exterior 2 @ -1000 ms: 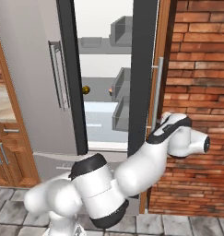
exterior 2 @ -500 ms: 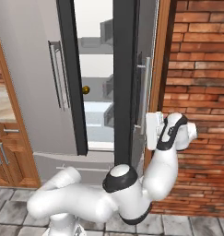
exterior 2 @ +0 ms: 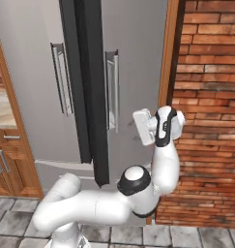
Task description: Place the tupperware on the top shelf of the fridge. Make space for the tupperware among the existing items by rearranging them on the shelves if needed. Close the fridge door when finished.
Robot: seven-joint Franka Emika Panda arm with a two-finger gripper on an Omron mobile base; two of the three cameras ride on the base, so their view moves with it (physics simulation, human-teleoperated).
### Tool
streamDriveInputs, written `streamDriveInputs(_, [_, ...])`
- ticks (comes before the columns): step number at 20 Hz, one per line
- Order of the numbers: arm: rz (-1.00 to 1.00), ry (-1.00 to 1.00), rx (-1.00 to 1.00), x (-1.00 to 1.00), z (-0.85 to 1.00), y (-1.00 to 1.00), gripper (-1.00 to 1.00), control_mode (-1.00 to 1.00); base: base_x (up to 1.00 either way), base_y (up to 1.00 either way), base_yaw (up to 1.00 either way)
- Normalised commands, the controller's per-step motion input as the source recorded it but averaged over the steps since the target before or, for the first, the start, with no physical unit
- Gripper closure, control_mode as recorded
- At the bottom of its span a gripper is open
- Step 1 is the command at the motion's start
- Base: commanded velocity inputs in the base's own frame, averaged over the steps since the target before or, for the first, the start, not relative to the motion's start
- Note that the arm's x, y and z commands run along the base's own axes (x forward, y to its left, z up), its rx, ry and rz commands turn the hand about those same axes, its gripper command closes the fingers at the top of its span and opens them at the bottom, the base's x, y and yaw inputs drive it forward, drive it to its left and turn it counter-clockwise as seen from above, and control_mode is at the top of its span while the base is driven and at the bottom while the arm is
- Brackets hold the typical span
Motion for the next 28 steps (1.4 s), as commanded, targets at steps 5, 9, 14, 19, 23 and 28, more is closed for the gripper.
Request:
streamDriveInputs(5, [-0.20, -0.26, -0.08, 0.58, 0.00, 0.89, -1.00, -1.00, 0.00, 0.00, 0.00])
streamDriveInputs(9, [-0.56, -0.26, -0.10, 0.62, 0.00, 0.83, -1.00, -1.00, 0.00, 0.00, 0.00])
streamDriveInputs(14, [-0.67, -0.31, -0.13, 0.60, -0.04, 0.89, -1.00, -1.00, 0.00, 0.00, 0.00])
streamDriveInputs(19, [-0.69, -0.41, -0.18, 0.00, -0.14, 0.51, -1.00, -1.00, 0.00, 0.00, 0.00])
streamDriveInputs(23, [-0.72, -0.70, -0.25, -0.45, -0.75, 0.37, -1.00, -1.00, 0.00, 0.00, 0.00])
streamDriveInputs(28, [-0.73, -0.74, -0.23, -0.35, -0.99, 0.51, -1.00, -1.00, 0.00, 0.00, 0.00])
